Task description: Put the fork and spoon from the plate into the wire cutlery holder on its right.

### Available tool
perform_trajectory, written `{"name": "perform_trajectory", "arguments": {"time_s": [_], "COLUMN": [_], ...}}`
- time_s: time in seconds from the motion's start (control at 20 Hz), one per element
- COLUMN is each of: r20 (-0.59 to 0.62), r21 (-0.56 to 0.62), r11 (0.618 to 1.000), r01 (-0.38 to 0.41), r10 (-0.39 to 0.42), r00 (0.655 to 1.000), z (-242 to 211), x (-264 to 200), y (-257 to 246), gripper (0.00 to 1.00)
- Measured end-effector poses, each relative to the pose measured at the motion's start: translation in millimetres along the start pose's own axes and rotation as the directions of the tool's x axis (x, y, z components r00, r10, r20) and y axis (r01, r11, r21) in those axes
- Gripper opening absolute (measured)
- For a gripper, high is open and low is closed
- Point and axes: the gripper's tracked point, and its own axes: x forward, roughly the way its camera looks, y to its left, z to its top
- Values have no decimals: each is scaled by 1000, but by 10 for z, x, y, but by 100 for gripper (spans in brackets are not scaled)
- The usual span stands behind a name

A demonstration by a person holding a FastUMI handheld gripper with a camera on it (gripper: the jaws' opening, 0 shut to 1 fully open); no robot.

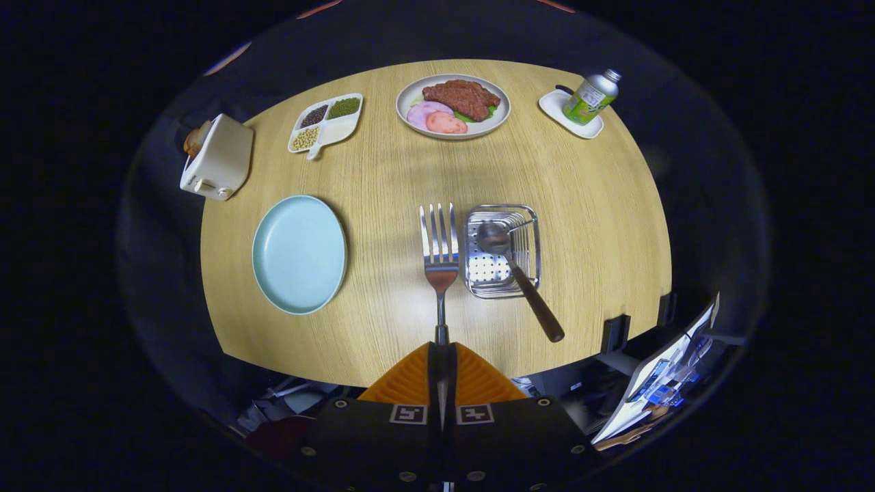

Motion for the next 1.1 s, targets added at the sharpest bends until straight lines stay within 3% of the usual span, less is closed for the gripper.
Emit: {"name": "perform_trajectory", "arguments": {"time_s": [0.7, 1.1], "r20": [-236, -226], "r21": [9, 39], "r11": [999, 998], "r01": [-39, -57], "r10": [40, 64], "r00": [971, 972], "z": [-13, 227], "x": [267, 336], "y": [-379, -461], "gripper": [3, 10]}}
